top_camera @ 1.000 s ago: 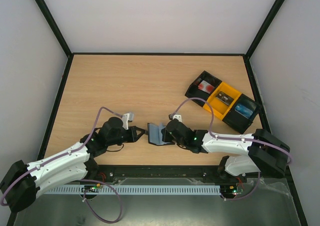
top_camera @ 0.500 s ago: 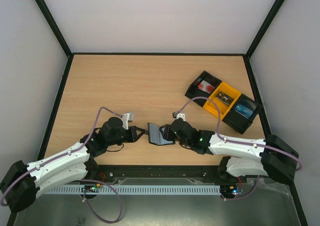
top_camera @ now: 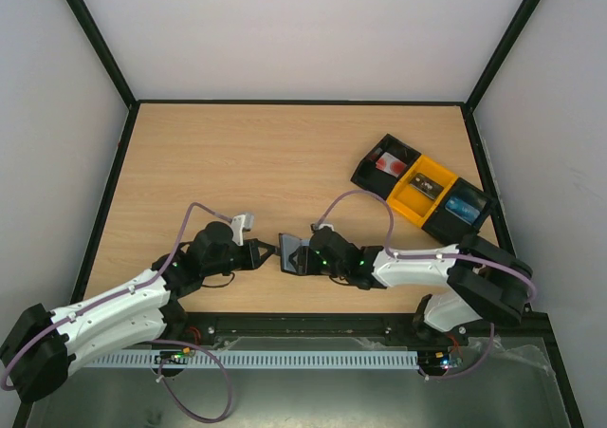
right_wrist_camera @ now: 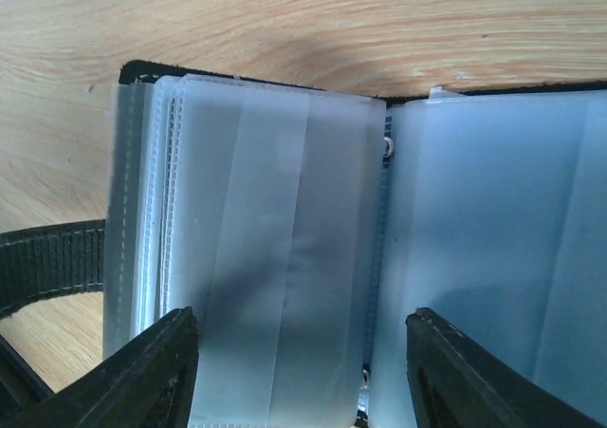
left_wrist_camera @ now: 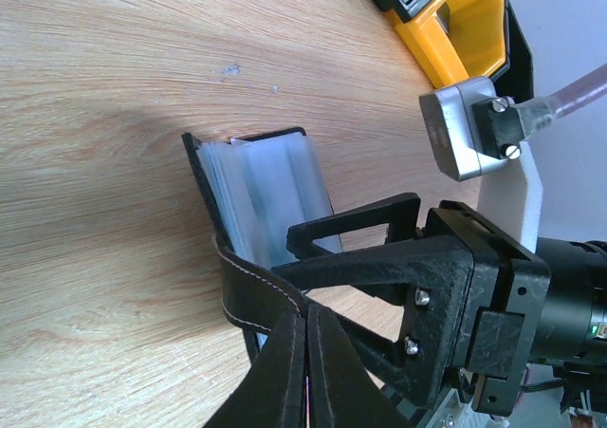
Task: Take the credit cards out of the card holder
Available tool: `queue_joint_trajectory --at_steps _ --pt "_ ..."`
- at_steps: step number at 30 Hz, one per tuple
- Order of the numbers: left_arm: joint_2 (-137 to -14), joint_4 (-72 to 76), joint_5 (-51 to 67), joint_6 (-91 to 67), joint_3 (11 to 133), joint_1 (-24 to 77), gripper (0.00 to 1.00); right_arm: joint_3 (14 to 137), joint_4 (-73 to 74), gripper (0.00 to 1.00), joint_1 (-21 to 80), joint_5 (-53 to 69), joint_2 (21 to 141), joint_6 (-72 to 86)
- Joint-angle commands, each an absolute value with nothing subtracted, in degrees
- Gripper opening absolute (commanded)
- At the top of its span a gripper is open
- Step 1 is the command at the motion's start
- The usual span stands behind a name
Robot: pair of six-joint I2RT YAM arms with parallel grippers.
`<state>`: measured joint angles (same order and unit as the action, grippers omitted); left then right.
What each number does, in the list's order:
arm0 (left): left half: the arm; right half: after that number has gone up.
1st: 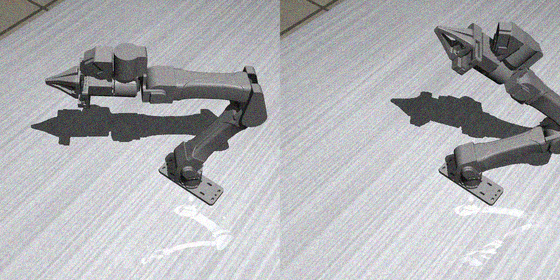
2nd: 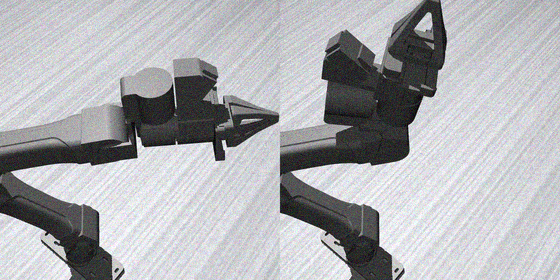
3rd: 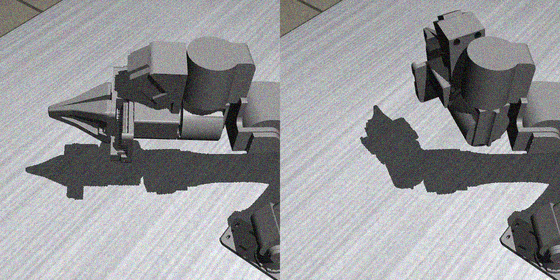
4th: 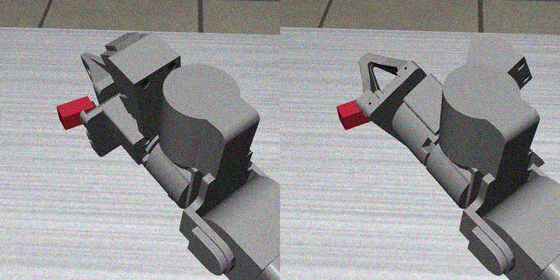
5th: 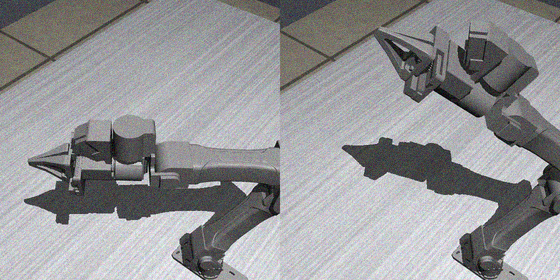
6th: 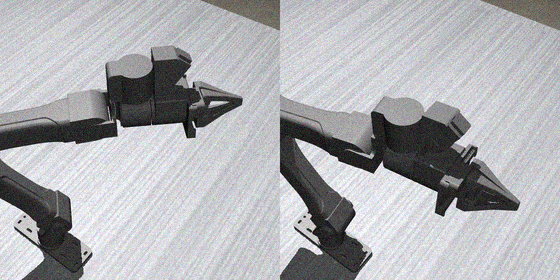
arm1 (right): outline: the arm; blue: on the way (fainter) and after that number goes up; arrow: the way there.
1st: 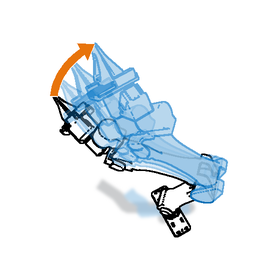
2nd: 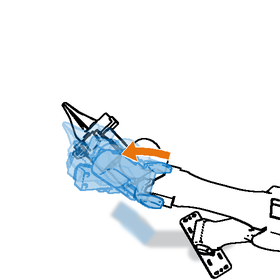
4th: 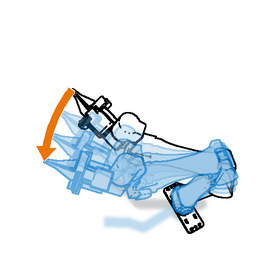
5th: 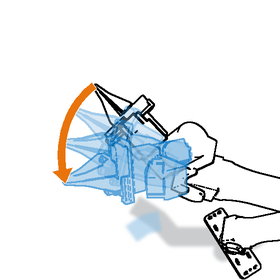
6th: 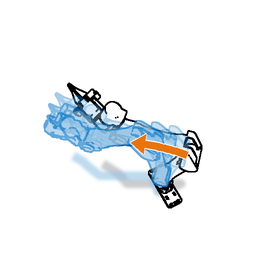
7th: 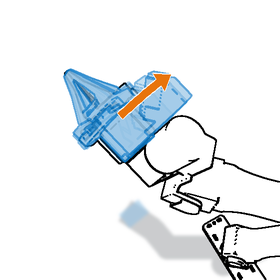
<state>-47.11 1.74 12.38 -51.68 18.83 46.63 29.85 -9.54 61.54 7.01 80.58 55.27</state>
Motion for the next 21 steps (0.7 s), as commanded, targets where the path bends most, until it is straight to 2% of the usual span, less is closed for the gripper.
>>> queue_joint_trajectory --at_steps 1,8,12,16,21 --pt "-46.8 1.2 12.0 -51.2 19.5 46.6 0.03 31.9 -12.3 0.62 61.7 9.1 82.3 54.6" --pt "-47.9 0.2 12.0 -50.4 20.6 46.5 0.03 33.0 -12.5 0.70 61.7 9.4 83.9 54.2" --pt "-48.3 0.3 12.1 -50.0 21.0 46.6 0.03 33.9 -12.0 0.71 61.7 9.5 85.3 53.7" --pt "-48.7 0.1 12.3 -49.9 21.2 46.6 0.03 34.0 -10.5 0.66 61.7 7.8 85.6 53.1" --pt "-48.6 -0.1 12.3 -49.9 21.0 46.6 0.03 32.9 -8.6 0.51 61.7 4.0 84.5 52.6"
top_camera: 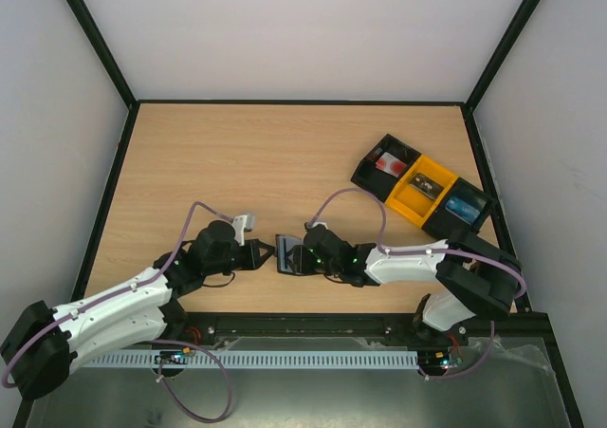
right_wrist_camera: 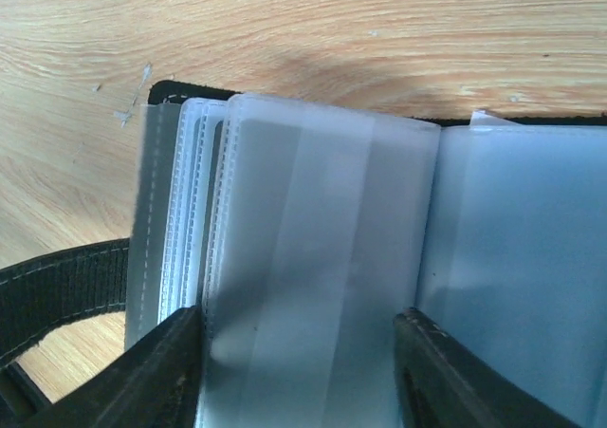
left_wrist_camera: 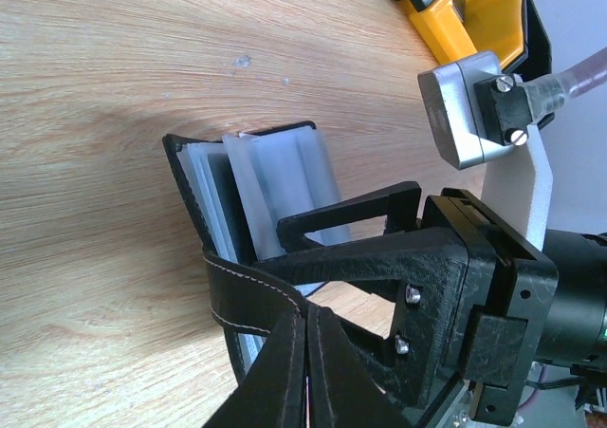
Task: Take the credit cards out of the card holder
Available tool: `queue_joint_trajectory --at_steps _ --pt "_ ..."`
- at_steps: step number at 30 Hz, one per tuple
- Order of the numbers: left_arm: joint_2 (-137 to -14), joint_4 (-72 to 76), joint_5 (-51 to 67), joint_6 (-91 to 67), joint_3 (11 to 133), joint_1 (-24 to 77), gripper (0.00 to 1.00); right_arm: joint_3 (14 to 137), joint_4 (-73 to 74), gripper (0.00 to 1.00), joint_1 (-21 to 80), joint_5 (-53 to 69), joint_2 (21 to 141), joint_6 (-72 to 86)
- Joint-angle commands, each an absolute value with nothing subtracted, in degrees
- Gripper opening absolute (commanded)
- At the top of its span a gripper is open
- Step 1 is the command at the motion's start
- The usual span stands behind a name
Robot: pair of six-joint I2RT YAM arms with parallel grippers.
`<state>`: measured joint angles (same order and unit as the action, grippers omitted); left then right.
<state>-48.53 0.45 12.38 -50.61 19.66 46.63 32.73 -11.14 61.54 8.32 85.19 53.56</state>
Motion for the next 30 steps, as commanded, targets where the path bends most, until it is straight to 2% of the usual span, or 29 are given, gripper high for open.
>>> queue_joint_trajectory --at_steps 1,3,10,22,30 --pt "-48.7 -0.1 12.2 -49.9 21.0 46.5 0.03 32.5 -8.4 0.49 61.7 3.4 84.1 52.7" --pt "-48.6 -0.2 12.2 -50.0 21.0 46.5 0.03 32.1 -7.9 0.45 61.8 2.3 83.6 52.8" --pt "-48.4 -0.8 11.5 -49.8 21.1 46.6 0.03 32.3 -4.0 0.42 61.7 -1.7 80.5 52.2" --pt "-47.9 -2.0 10.8 -49.2 20.7 46.6 0.03 31.4 0.1 0.43 61.8 -5.9 77.4 52.0" --pt "-47.4 -4.9 8.4 -47.8 21.0 46.4 0.03 30.8 4.8 0.23 61.7 -10.5 72.2 52.0"
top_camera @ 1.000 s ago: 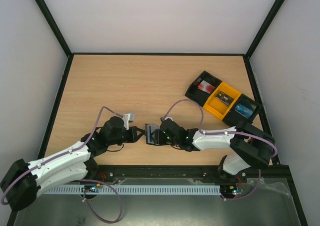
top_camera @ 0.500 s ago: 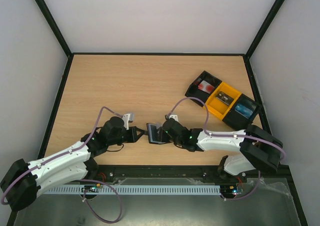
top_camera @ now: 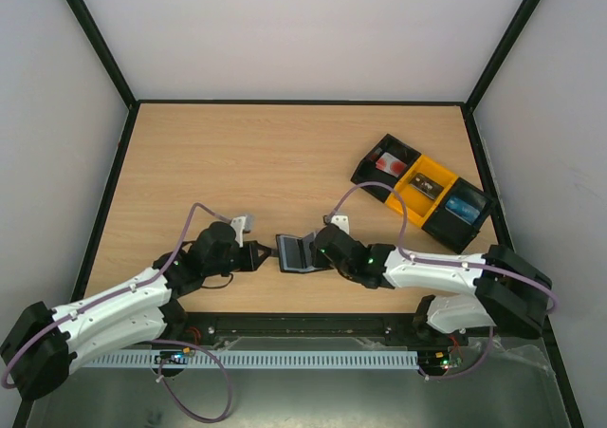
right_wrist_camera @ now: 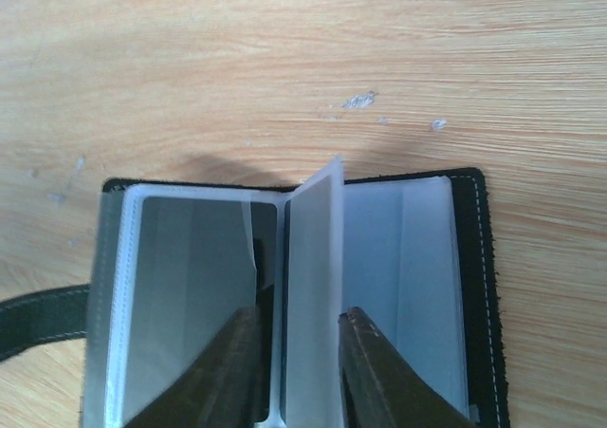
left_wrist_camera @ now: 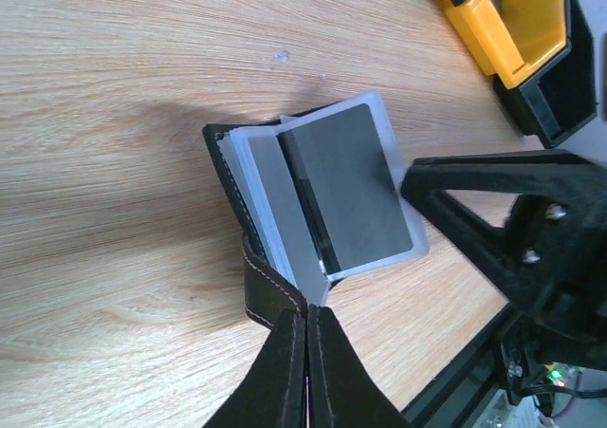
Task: Take the credit cards out of the card holder
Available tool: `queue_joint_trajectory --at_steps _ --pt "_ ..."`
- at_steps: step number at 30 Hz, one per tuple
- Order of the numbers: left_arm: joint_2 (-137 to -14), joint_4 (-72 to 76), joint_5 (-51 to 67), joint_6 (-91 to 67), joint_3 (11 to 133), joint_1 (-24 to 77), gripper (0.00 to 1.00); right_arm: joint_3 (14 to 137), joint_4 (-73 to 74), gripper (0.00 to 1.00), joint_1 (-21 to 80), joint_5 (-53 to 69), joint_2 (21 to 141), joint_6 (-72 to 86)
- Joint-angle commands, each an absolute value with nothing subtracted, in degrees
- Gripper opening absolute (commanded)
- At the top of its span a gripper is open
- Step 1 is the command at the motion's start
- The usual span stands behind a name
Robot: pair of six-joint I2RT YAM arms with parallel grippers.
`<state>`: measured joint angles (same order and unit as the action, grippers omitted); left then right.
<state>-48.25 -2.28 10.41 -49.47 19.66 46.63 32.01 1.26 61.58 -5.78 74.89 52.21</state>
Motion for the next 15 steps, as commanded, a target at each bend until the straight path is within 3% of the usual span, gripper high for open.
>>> queue_joint_trajectory --at_steps 1,5,13,14,15 --pt "-47.3 -5.9 7.6 -47.7 21.3 46.4 0.03 30.3 4.7 0.19 61.7 -10.6 71.8 52.0" --pt "-46.5 -9.1 5.0 -47.5 22.2 46.5 0.03 28.6 4.0 0.07 61.7 -10.4 70.6 52.5" --pt "-48.0 -12.5 1.1 -47.4 23.5 46.4 0.03 28.9 -0.8 0.17 61.7 -8.1 71.4 52.1" --pt "-48.5 -13.0 0.4 -47.6 23.9 46.3 0.04 29.0 -2.2 0.18 61.8 -7.3 72.1 52.1" --pt "-49.0 -13.7 -0.2 -47.9 24.3 46.4 0.11 29.3 -3.2 0.19 61.7 -6.6 73.1 52.0"
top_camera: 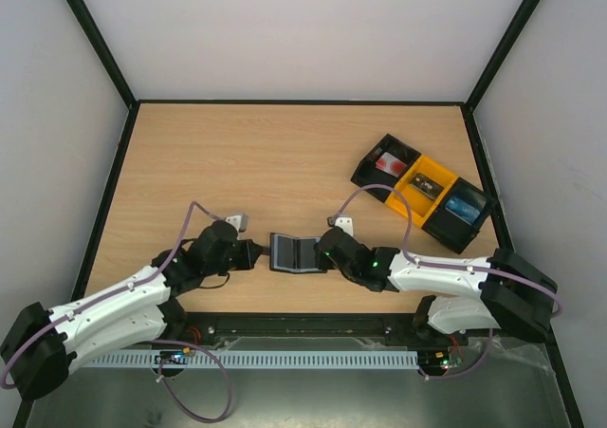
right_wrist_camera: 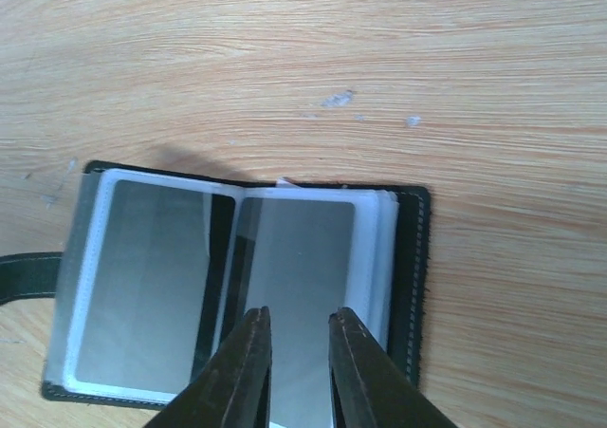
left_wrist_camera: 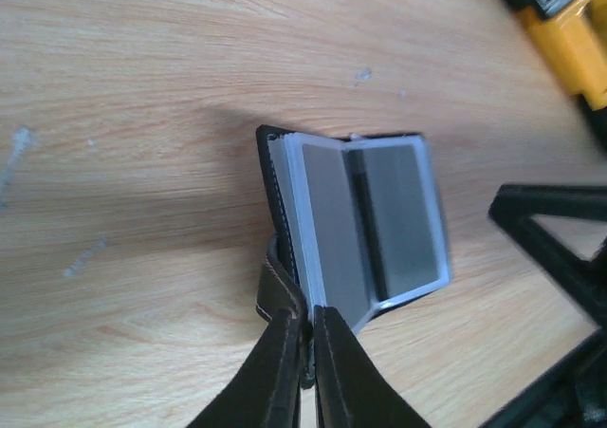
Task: Take the credit cards out of the card holder
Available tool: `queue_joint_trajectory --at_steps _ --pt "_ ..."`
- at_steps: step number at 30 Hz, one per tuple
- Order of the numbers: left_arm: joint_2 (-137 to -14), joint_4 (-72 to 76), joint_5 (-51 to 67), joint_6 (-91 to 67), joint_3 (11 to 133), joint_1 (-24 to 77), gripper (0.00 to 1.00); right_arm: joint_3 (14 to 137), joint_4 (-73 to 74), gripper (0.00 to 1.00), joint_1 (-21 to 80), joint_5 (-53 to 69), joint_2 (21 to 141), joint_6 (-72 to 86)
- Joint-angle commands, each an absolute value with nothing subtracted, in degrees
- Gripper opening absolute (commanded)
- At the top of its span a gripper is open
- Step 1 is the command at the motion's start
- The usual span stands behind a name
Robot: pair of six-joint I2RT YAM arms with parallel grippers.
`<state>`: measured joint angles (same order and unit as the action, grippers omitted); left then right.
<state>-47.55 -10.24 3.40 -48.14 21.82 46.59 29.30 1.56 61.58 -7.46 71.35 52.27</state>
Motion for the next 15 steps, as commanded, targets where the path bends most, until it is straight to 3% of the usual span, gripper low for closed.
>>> queue_joint_trajectory --at_steps 1,3,6,15 --pt "-49.3 -14.5 -0.8 -48.4 24.8 46.4 0.20 29.6 -4.0 0.19 61.7 -6.3 74.0 52.2" --pt "-49.5 -15.4 -1.1 -49.3 25.7 46.4 0.39 30.2 -5.2 0.19 61.7 -6.1 75.8 52.2" --pt "-49.2 -14.8 -0.4 -49.5 26.9 46.4 0.52 30.7 -6.5 0.19 61.5 -6.8 77.7 52.1" --pt "-53.4 6.3 11.4 -51.9 21.7 46.3 0.51 28.4 -10.0 0.18 59.8 -5.6 80.7 52.4"
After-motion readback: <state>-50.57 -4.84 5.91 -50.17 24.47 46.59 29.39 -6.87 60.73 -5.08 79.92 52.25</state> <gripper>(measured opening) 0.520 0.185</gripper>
